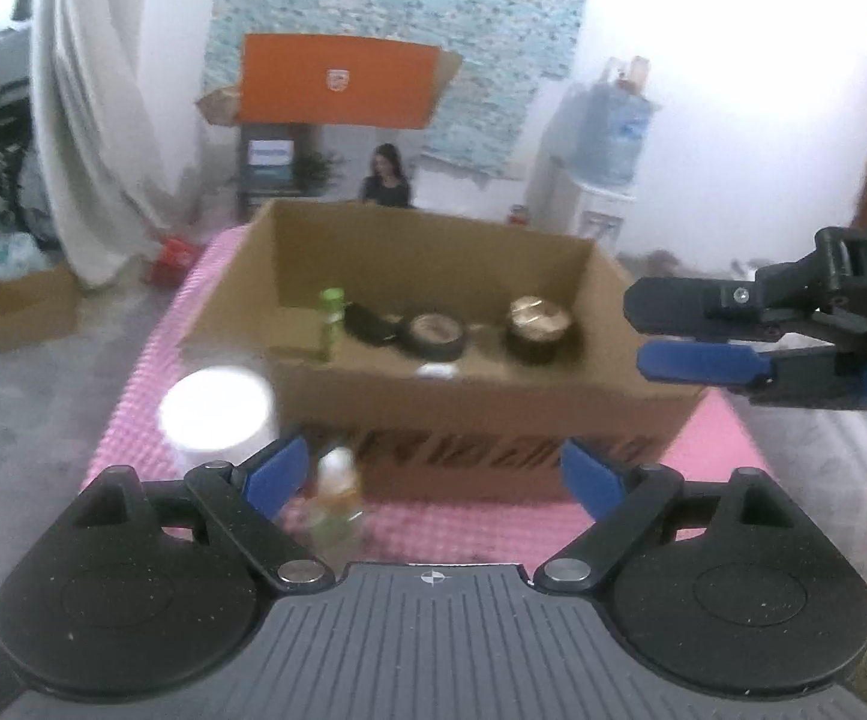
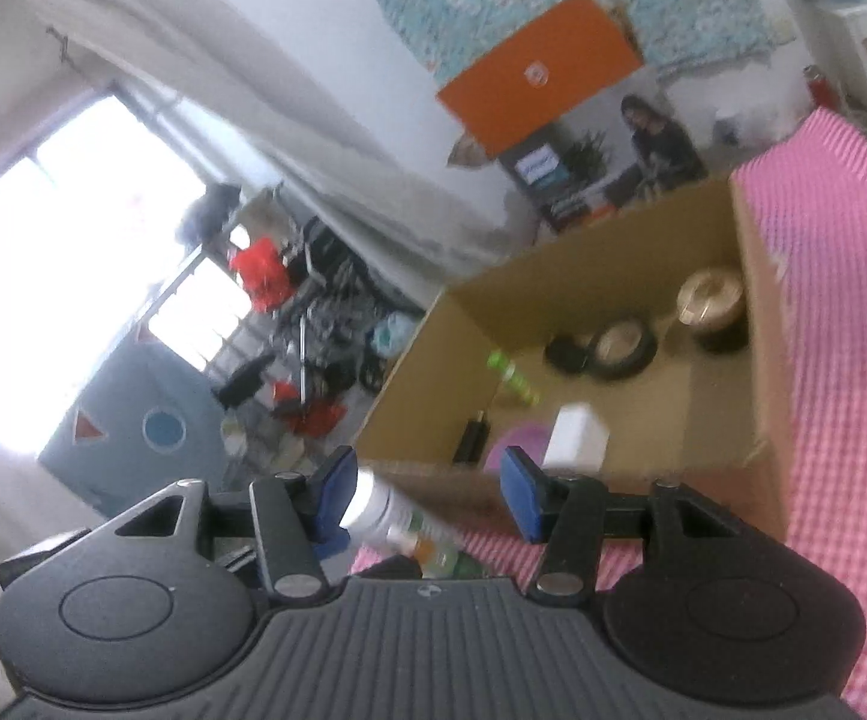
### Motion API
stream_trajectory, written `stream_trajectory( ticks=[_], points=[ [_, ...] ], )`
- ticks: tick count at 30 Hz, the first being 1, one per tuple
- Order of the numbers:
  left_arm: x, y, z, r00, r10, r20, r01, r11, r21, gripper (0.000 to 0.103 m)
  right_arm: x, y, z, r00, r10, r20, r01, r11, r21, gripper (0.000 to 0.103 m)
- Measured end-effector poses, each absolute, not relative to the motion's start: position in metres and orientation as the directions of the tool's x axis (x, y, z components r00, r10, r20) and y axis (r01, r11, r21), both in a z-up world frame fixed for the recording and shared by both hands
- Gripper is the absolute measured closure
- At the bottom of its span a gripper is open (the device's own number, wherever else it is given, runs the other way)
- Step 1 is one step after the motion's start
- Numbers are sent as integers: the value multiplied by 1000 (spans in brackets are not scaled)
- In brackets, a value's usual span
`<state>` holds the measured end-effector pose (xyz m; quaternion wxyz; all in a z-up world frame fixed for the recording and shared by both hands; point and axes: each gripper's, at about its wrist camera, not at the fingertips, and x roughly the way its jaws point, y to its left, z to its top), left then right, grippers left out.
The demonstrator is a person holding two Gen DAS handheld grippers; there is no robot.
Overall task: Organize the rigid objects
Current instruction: 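Move the right gripper to the green dropper bottle and grasp it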
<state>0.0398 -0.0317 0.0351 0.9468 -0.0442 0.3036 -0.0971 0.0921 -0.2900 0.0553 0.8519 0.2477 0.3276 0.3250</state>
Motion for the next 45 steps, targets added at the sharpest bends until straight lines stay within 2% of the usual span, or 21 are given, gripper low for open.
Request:
stream_trajectory(
  ticks=[7,15,24,32,41,45],
  points=[
    [40,-25,11,798,-154,-582,149,987,-57,14,87,-246,31,508,725,-465,-408,678,611,47],
    [53,-18,-19,763,-140,-630,161,987,-25,31,88,-203,17,485,678,-552,-468,734,491,49],
    [68,-9,-37,734,-150,-662,168,985,-37,49,103,-163,7,456,637,-622,-544,752,372,59],
    [73,-7,-48,706,-173,-687,163,983,-79,61,110,-157,2,434,640,-633,-555,744,372,70],
    [76,-14,-49,714,-167,-681,154,985,-79,61,111,-156,1,430,644,-633,-557,741,375,70],
    [78,-17,-46,710,-172,-683,152,984,-89,70,110,-159,2,437,638,-634,-552,747,371,70]
  ],
)
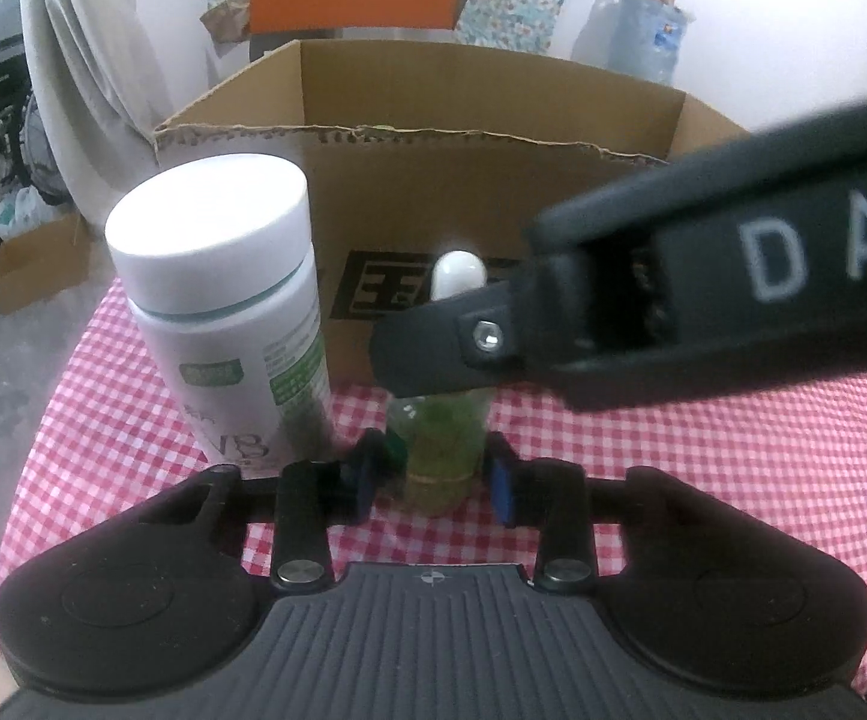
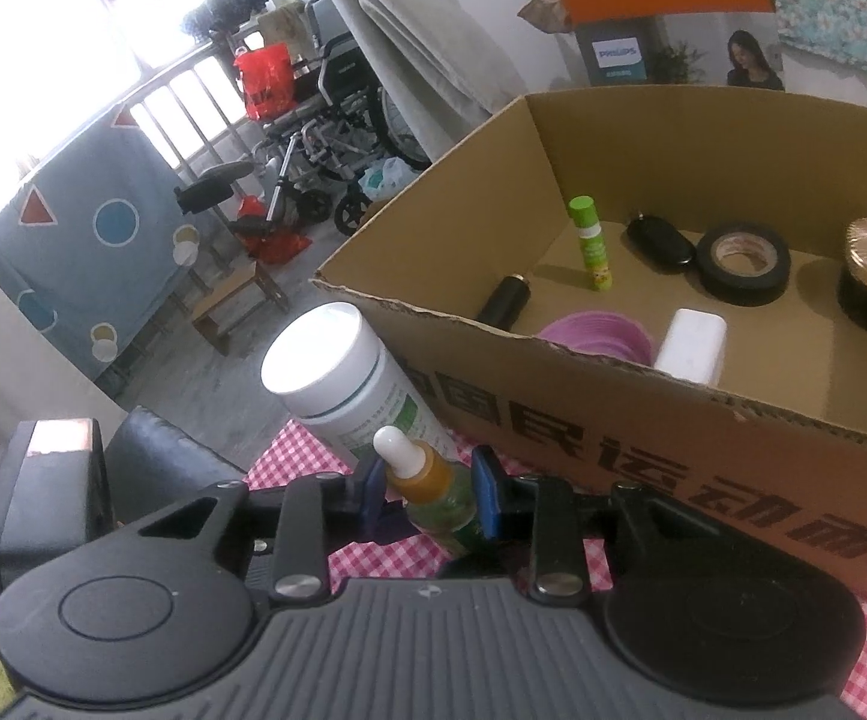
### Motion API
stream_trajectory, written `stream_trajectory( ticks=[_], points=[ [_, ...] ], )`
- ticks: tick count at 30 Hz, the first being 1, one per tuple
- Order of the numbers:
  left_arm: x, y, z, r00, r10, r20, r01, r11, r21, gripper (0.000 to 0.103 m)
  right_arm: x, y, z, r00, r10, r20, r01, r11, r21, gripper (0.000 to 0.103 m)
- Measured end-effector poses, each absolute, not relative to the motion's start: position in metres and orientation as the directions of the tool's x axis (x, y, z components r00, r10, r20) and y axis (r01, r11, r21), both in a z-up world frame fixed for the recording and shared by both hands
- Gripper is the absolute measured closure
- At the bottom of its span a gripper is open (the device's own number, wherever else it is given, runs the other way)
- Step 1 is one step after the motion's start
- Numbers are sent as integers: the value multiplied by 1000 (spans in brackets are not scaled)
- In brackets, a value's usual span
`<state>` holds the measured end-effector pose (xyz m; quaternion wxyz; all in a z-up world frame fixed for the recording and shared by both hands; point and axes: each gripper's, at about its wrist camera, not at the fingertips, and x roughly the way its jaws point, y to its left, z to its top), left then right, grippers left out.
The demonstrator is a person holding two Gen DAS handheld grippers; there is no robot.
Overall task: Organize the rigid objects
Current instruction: 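Move the right gripper to the green dropper bottle and grasp it, then lift the dropper bottle with the right gripper over the box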
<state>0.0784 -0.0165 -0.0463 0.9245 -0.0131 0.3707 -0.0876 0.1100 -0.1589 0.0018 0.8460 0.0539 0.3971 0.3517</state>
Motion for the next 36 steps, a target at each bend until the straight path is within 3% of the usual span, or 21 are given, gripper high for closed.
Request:
stream_trajectory(
  ticks=[16,36],
  points=[
    [87,-71,-45,641,-316,-699,364,927,-85,70,91,-230,2,509,573,-643,-415,817,400,70],
    [76,-100,-34,648,-298,-701,354,933,-69,71,80,-240,5,525,585,-618,-412,810,417,68]
  ],
)
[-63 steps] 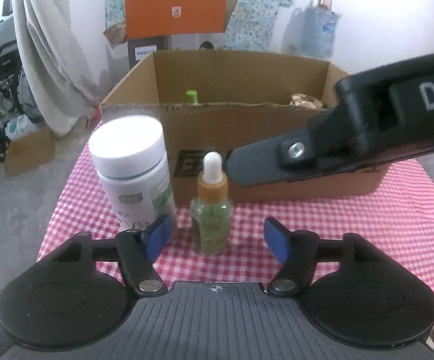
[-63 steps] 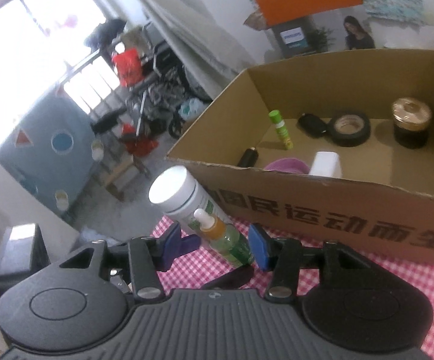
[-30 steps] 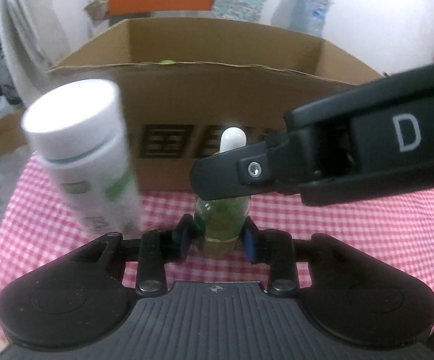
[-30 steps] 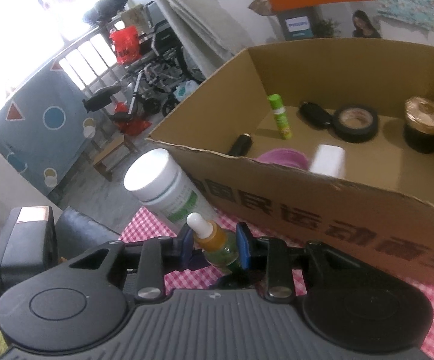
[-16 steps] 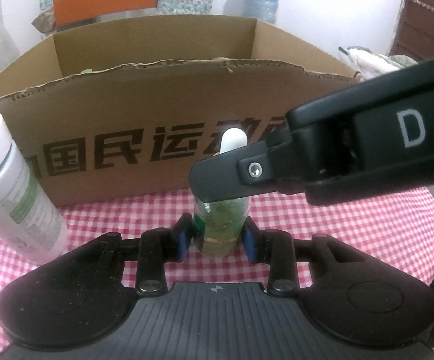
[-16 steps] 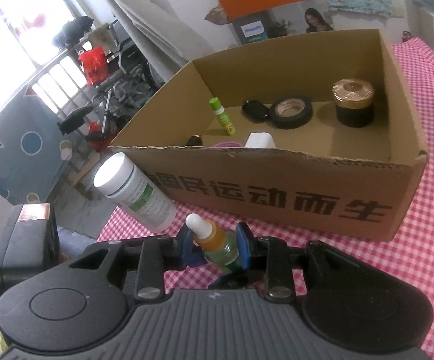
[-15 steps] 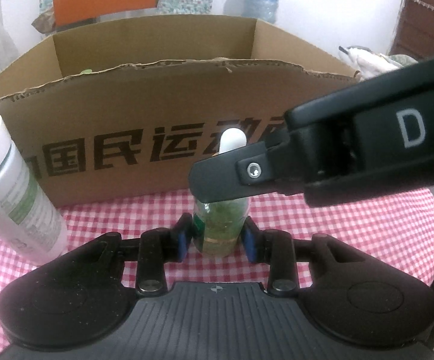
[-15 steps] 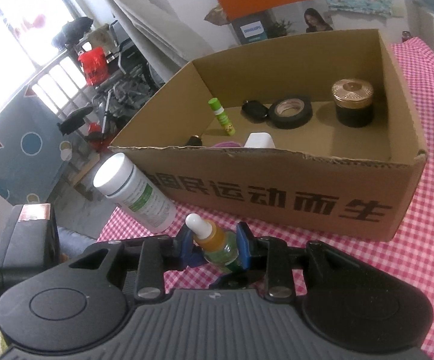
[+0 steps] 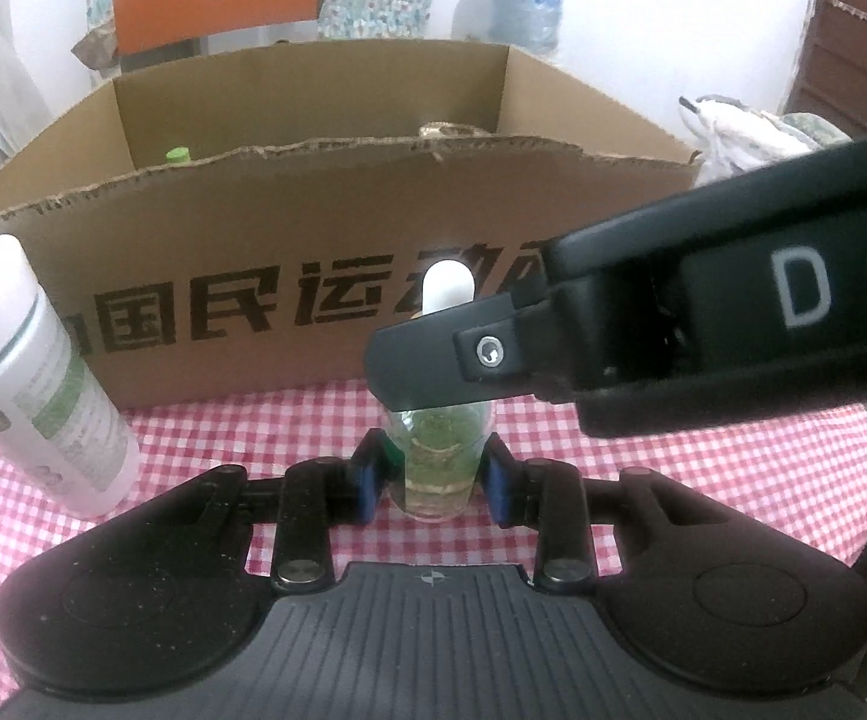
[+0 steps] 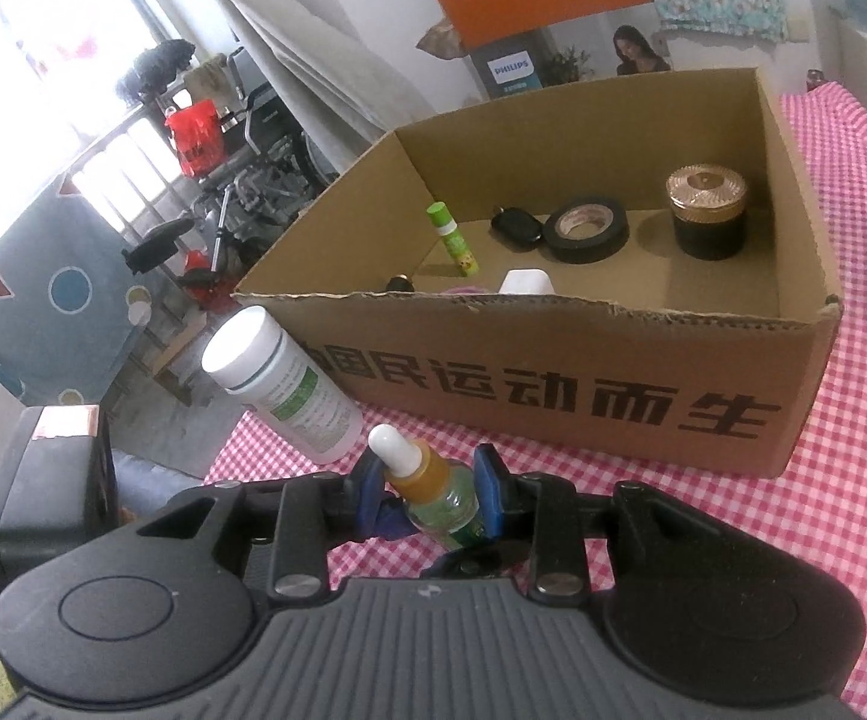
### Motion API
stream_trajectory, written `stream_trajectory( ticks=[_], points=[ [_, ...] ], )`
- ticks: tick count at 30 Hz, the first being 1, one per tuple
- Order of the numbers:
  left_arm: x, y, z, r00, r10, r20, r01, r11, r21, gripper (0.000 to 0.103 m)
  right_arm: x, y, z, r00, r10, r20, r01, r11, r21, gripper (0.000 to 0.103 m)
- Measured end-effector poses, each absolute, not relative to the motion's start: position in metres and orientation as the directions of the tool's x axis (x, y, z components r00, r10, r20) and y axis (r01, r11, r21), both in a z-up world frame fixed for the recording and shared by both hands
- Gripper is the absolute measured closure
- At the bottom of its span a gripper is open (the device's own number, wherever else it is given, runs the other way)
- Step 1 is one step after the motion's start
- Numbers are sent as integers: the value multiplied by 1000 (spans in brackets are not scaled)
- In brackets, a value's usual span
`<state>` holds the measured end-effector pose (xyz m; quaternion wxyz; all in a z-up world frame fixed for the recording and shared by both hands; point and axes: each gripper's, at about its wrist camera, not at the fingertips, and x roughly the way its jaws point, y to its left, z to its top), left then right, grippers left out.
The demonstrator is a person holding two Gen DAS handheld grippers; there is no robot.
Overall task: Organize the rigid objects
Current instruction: 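Lift the dropper bottle with the right gripper over the box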
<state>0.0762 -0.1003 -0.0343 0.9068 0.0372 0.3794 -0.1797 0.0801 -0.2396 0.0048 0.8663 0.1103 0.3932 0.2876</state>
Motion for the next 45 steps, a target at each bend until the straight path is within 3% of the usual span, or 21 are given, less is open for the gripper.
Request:
stream_trajectory(
  ticks=[9,17,23,37,45],
  points=[
    [55,-95,-11,690,-297,-660,353,934,-52,72,62,-241,26,555,603,-573,-440,797,413,68],
    [45,-97,31,762,-315,-565,359,933,-36,72,60,-240,62,586,631,-508,-483,776,407,73],
    [62,-97,33,738,-351,-577,371,924,-87,72,76,-244,74,599,633,-491,-484,774,407,79],
    [103,-102,71,731,-411,-544,397,905,-149,72,104,-248,110,612,652,-447,-538,758,370,80],
    [155,-114,81,726,-415,-548,394,905,-163,72,158,-264,125,595,670,-444,-523,742,420,80]
  ],
)
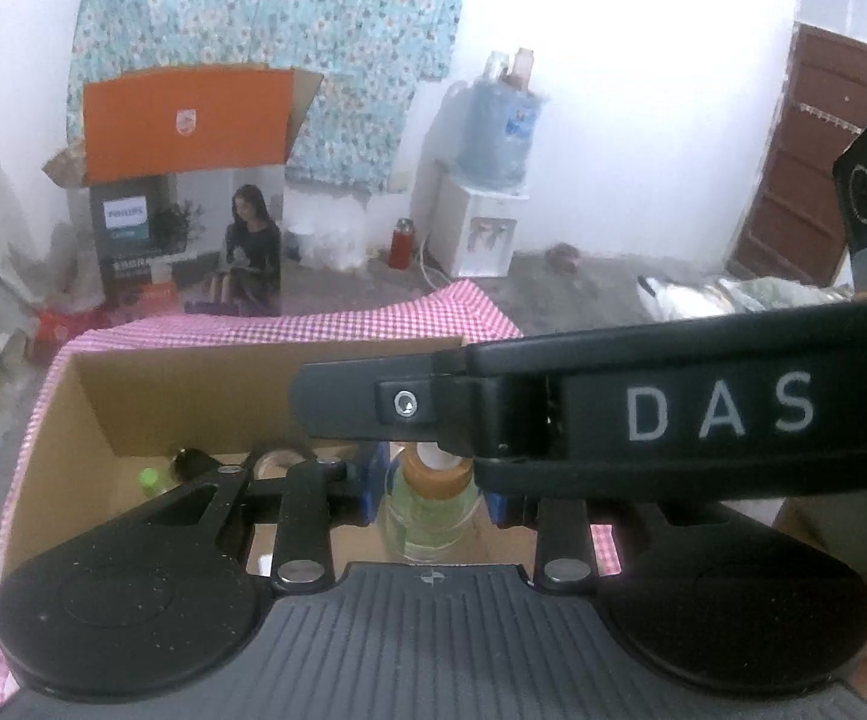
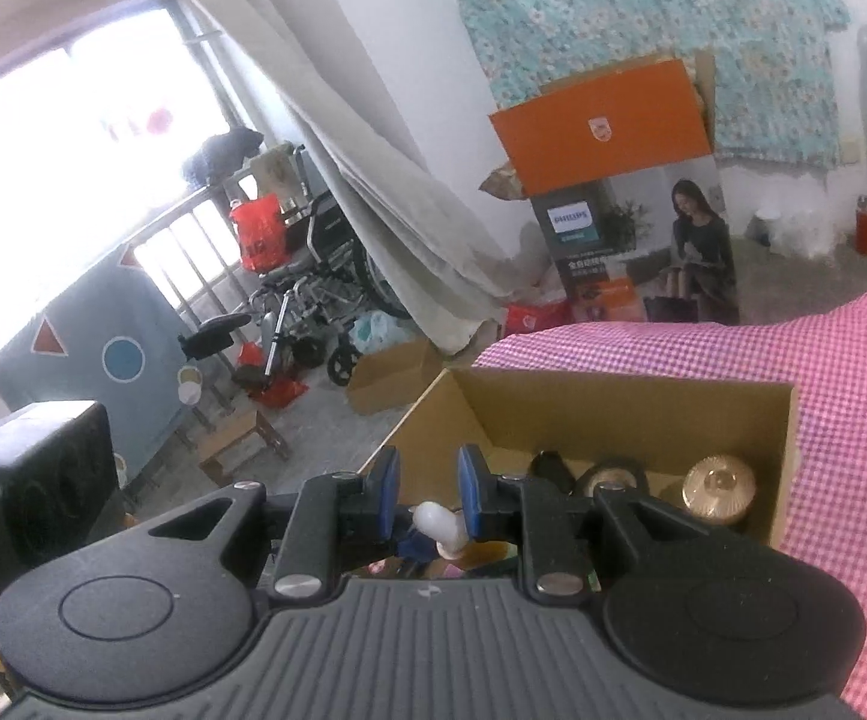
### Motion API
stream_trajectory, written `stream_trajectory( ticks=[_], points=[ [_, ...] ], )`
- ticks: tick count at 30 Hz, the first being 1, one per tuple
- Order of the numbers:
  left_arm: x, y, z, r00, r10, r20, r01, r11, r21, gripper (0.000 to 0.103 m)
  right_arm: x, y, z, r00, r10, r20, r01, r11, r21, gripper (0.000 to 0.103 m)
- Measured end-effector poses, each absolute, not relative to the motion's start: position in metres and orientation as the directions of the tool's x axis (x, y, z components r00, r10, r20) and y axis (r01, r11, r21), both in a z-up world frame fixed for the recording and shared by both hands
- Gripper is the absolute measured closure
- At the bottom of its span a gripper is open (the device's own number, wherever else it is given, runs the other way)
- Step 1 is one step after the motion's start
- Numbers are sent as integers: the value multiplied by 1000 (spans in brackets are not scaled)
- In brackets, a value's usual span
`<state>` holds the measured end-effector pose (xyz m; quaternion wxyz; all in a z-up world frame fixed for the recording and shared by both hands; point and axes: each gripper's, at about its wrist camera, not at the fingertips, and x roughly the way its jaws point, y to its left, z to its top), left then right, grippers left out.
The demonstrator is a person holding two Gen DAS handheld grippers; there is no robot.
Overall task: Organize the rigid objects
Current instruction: 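Lift the dropper bottle with the right gripper over the box, then lower the dropper bottle into the box and open the right gripper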
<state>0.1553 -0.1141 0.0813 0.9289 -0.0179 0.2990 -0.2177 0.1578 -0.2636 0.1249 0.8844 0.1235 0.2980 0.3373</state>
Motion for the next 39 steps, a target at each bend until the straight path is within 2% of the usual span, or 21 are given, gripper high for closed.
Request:
stream_trajectory(
  ticks=[8,14,19,23,25,27,28,30,31,33,34,35,36,39],
  points=[
    [204,-121,55,661,-382,-646,356,917,-178,72,227,-271,83,496,692,-524,-434,721,541,80],
    [229,-116,26,590,-342,-731,295,935,-199,72,260,-267,47,434,688,-582,-376,725,576,80],
    [239,-113,18,576,-301,-760,263,948,-176,74,272,-259,33,408,672,-617,-364,740,566,79],
    [240,-112,19,580,-281,-765,254,954,-158,71,274,-256,34,418,661,-623,-361,750,554,77],
    [241,-112,20,583,-282,-762,256,954,-157,67,272,-256,37,430,653,-624,-364,758,542,77],
    [237,-110,23,595,-288,-750,256,953,-163,51,270,-260,42,445,651,-615,-363,759,541,77],
    [233,-108,25,608,-291,-739,256,952,-165,46,267,-263,45,456,651,-607,-361,759,542,77],
    [225,-108,31,630,-298,-717,263,951,-165,32,260,-269,54,483,651,-586,-365,758,540,76],
    [218,-107,36,645,-301,-702,268,950,-161,29,256,-273,60,497,648,-577,-367,760,536,75],
    [203,-106,46,674,-306,-673,281,948,-149,18,242,-281,74,538,640,-549,-378,765,522,64],
    [196,-105,50,686,-307,-659,285,948,-145,15,232,-285,82,561,635,-531,-384,768,512,52],
    [187,-104,55,699,-311,-644,289,947,-143,10,224,-289,89,582,631,-513,-391,770,503,44],
    [178,-103,60,712,-315,-628,295,945,-140,4,212,-293,97,605,625,-493,-400,774,490,42],
    [146,-97,75,749,-320,-580,311,943,-118,1,179,-302,116,661,606,-443,-420,787,451,28]
  ],
)
